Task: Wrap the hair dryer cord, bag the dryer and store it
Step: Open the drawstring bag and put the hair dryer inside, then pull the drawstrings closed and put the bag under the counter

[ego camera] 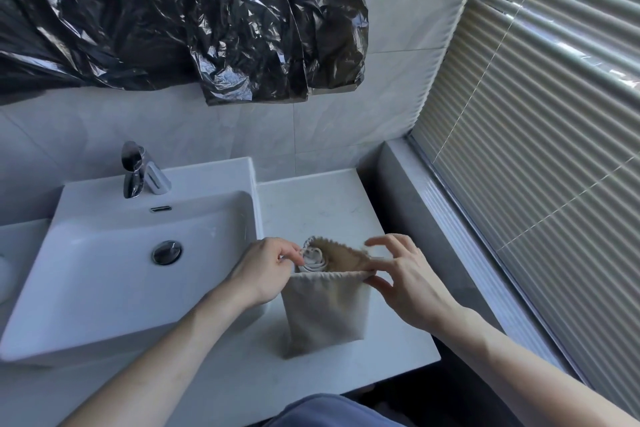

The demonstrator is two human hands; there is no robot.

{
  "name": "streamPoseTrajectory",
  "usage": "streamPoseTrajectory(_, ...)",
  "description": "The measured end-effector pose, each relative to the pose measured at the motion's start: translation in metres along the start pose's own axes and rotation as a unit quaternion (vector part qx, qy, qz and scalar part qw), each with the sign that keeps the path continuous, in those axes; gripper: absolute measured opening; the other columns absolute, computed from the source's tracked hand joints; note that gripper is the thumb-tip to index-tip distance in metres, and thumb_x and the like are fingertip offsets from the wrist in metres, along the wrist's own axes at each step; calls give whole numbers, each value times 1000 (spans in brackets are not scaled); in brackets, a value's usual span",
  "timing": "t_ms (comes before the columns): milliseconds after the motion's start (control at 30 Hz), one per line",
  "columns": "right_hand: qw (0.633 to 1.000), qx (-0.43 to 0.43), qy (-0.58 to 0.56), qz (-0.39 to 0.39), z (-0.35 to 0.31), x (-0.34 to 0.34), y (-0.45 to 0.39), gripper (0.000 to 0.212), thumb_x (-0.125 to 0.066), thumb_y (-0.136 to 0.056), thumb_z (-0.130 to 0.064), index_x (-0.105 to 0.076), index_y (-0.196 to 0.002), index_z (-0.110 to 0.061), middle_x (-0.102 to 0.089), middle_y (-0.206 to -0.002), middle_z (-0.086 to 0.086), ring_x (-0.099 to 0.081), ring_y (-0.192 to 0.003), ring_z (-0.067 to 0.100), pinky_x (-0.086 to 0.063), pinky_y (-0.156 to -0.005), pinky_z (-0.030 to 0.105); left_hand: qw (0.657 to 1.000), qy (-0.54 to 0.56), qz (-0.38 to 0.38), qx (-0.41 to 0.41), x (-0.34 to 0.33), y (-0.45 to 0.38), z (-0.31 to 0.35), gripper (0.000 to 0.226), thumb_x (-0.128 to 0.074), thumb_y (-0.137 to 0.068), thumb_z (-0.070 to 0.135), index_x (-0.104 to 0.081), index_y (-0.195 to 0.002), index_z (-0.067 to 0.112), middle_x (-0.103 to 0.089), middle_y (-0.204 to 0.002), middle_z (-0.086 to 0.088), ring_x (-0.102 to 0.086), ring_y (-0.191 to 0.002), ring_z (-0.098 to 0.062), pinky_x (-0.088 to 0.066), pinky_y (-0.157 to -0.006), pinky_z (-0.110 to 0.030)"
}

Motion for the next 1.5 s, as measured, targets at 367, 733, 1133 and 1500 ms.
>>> streamPoseTrajectory(367,995,-67,-69,1,15,-6,10,12,-73,-98,-27,-72,-87,-27,-64,-84,-15,-61,-81,8,-56,-75,34,992,-62,-111,-13,-4,15,-16,50,-75,-90,45,-57,-134,28,-51,-135,11,-54,-113,-5,-38,-97,-18)
streamPoseTrajectory(733,905,-241,-329,-122,12,-5,15,13,-76,-82,-34,-67,-81,-24,-69,-76,-13,-60,-70,9,-48,-61,25,995,-44,65,-58,6,19,-16,10,-71,-99,24,-79,-95,28,-79,-86,18,-71,-83,4,-44,-73,-3)
streamPoseTrajectory(1133,852,-370,-365,-62,31,-49,-10,69,-65,-95,-61,-46,-151,-27,-57,-145,-1,-70,-112,20,-60,-82,31,996,-7,47,-78,-7,10,-10,16,-65,-101,11,-72,-89,19,-78,-83,12,-73,-82,5,-61,-81,-30)
streamPoseTrajectory(1500,920,-299,-237,-87,28,-49,-87,20,-74,-92,-26,-81,-106,-14,-75,-83,-6,-69,-77,13,-56,-65,25,998,-6,43,-53,0,12,-8,17,-63,-103,13,-70,-90,20,-77,-81,9,-71,-80,-8,-55,-78,-27)
Point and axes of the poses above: each hand's wrist, its own y-axis away from the middle knuckle, its own x-axis out of the back of the hand, z = x × y, the point moved 3 cm from there along -y, towards the middle knuckle
